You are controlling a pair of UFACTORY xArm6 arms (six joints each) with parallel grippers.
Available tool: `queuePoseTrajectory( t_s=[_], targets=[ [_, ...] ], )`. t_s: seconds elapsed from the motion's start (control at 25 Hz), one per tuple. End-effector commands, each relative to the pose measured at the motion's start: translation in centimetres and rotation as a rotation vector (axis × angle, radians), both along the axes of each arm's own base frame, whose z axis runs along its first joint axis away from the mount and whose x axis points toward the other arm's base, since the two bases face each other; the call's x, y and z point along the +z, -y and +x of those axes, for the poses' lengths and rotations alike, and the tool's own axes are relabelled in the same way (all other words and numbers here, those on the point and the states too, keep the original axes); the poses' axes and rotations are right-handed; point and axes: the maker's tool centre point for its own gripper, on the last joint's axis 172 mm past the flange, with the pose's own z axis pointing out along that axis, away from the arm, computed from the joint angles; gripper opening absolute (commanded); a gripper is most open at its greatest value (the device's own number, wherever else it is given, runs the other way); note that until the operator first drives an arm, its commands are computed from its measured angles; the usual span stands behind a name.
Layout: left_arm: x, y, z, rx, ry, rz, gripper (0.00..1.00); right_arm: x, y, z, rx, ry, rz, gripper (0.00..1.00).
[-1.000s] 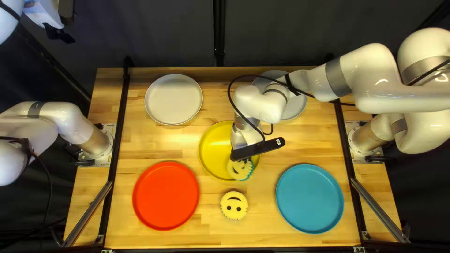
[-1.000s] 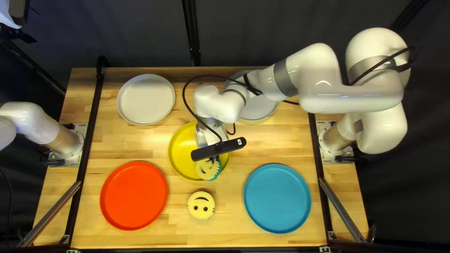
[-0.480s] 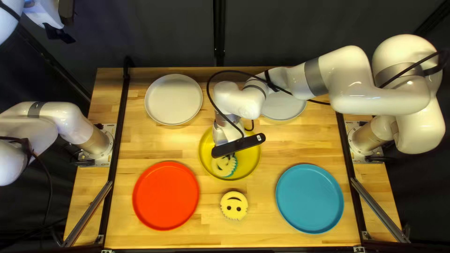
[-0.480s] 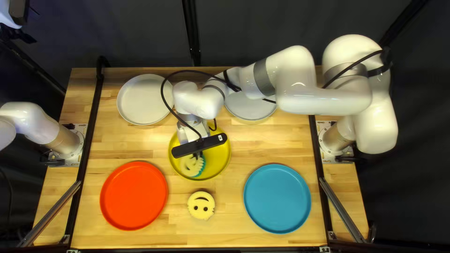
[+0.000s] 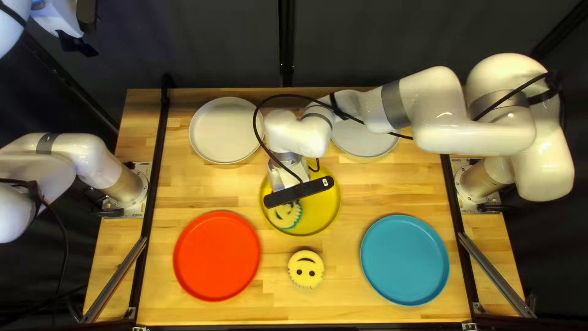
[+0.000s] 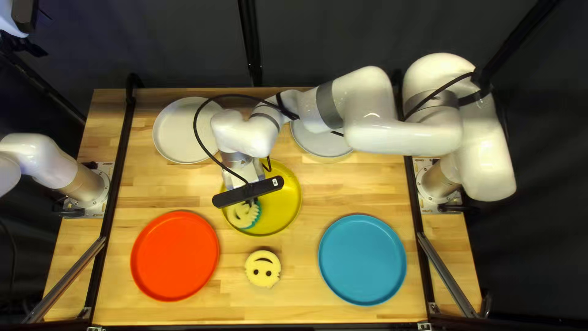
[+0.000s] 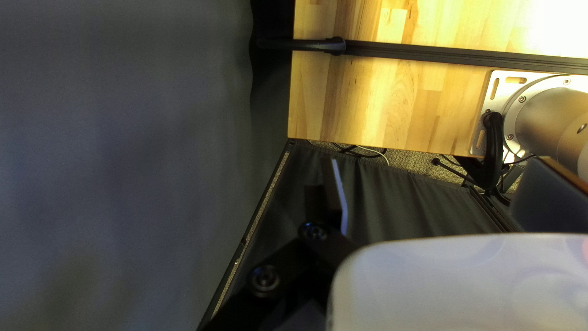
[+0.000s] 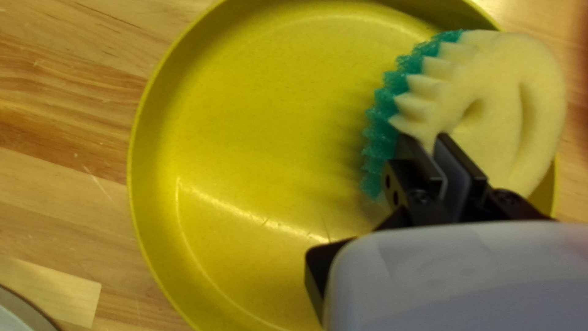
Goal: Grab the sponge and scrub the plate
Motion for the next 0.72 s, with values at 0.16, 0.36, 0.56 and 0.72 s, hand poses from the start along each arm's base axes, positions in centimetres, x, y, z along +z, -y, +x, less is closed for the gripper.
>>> queuePoseTrajectory(
  t_s=[0.16,0.36,0.56,0.72],
  targets=[
    [0.0,0.0,0.0,0.000,0.000,0.000,1.00,0.2,0.0,-4.6,-0.019,-0.024,0.010,0.00],
    [0.0,0.0,0.0,0.000,0.000,0.000,1.00,0.0,0.0,-7.2,-0.030,-0.047,0.016,0.00],
    [0.0,0.0,0.0,0.000,0.000,0.000,1.00,-0.2,0.4,-8.7,-0.041,-0.067,0.023,0.00],
    [0.0,0.0,0.0,0.000,0.000,0.000,1.00,0.3,0.8,-8.8,-0.058,-0.068,0.026,0.00]
  ],
)
